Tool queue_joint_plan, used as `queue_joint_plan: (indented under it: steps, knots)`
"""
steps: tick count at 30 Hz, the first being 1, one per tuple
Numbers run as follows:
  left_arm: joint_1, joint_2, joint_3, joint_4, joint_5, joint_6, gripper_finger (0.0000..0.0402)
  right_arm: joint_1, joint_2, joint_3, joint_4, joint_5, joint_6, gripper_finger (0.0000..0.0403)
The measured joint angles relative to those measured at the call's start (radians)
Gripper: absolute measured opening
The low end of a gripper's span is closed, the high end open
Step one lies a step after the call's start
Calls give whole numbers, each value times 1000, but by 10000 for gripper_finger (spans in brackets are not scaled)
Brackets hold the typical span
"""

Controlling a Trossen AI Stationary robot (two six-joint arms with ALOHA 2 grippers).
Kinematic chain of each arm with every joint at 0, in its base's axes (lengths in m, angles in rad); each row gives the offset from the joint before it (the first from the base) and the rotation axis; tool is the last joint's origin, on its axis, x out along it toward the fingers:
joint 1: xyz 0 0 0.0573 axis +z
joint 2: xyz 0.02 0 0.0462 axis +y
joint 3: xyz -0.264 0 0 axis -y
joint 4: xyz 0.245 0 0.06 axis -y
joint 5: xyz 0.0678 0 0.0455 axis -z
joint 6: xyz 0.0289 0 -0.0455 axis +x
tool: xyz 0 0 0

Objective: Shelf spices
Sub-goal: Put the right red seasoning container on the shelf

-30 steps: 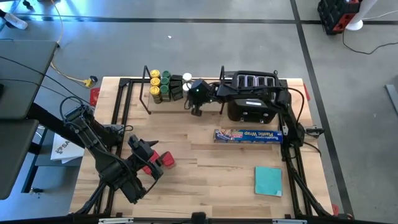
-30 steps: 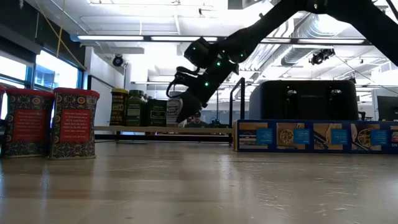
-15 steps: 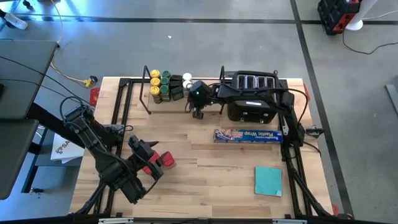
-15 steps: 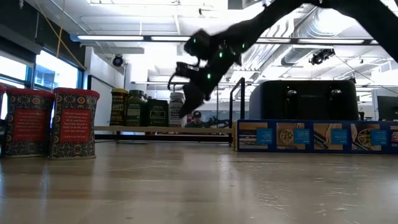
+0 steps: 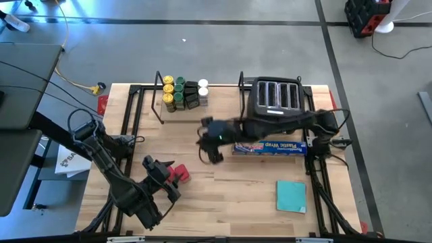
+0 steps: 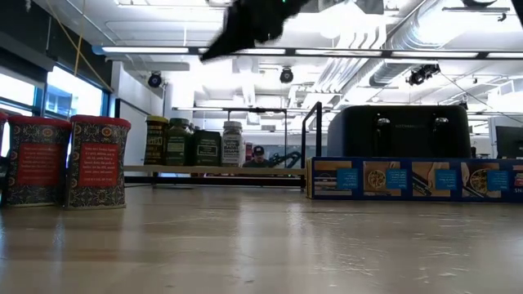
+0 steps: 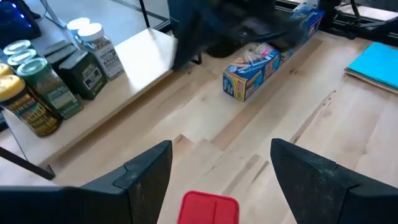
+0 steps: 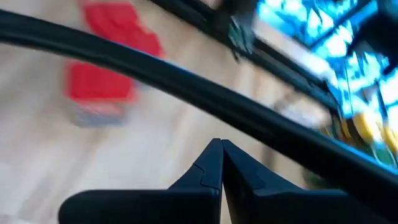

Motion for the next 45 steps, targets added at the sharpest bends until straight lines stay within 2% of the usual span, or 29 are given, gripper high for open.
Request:
queue_joint_plan:
  steps: [5,11,14,18,20,25,28,32,38,41,45]
  knots:
    - [-5,19,0,-1,-4,-31,268,113,-10,-5,19,-9,5,0]
    - [-5,19,0,-19,-14,-39,268,171,-8,-235,353,-31,83,0]
    - [-1,18,0,-48,-34,-39,268,172,0,-304,512,-71,168,0]
    - [22,10,0,-99,-40,-68,268,163,38,-302,551,-179,255,5]
    - [33,4,0,-106,-37,-88,268,163,59,-262,544,-185,256,22]
    - [58,-31,0,-105,0,-83,268,173,163,-117,455,-171,287,89]
    - [60,-43,0,-103,2,-90,268,167,244,15,376,-154,348,111]
    - [65,-68,0,-105,-19,-151,268,135,360,212,212,-151,361,116]
    - [64,-95,0,-115,-28,-137,268,94,502,465,-79,-150,368,116]
    - [64,-95,-1,-117,-27,-130,268,78,523,522,-195,-161,365,117]
    - [64,-95,0,-96,-41,-130,268,52,492,528,-307,-152,334,116]
